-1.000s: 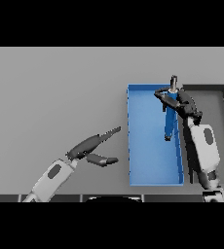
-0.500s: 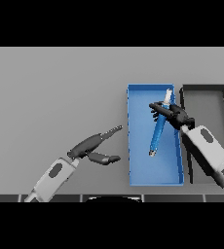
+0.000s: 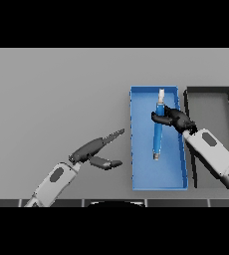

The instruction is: Pick up the blue pipe and place it into the blue bin.

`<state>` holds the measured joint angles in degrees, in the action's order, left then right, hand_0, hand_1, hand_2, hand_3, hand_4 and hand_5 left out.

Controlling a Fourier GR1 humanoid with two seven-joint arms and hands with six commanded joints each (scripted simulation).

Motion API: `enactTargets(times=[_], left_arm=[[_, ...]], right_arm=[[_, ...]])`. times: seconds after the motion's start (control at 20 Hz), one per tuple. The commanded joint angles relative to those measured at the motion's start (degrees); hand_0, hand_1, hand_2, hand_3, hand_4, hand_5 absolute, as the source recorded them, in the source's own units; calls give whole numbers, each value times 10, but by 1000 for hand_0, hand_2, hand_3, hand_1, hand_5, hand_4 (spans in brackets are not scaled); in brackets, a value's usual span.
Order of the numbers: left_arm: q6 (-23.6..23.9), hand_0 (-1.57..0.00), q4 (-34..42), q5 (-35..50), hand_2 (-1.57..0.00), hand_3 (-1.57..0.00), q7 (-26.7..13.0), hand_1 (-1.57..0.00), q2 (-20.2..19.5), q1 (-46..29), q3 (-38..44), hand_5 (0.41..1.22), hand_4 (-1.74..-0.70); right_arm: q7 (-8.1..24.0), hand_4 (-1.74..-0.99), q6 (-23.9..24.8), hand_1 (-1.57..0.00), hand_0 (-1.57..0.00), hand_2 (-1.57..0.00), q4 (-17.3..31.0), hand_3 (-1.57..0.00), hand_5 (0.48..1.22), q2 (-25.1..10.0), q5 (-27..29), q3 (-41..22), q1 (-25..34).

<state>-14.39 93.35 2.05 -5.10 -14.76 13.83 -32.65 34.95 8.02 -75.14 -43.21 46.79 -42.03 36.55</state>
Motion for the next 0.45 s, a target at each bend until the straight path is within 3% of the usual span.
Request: enactTargets(times=[0.0,0.15,0.4], left_arm=[[-1,1,5,6,1,1,-3,1,-4,2,5,471,-829],[4,1,3,-1,1,1,-12,1,-1,8,3,470,-826],[6,1,10,-8,1,1,-14,1,1,2,-6,474,-826]], right_arm=[[0,-1182,3,-38,-50,-37,1,-22,807,-1,-2,-2,1],[-16,-1176,4,-19,-25,-18,-4,-11,783,-1,-1,1,-8],[-5,-1186,3,-15,-20,-14,-7,-8,769,-2,-9,-7,0]])
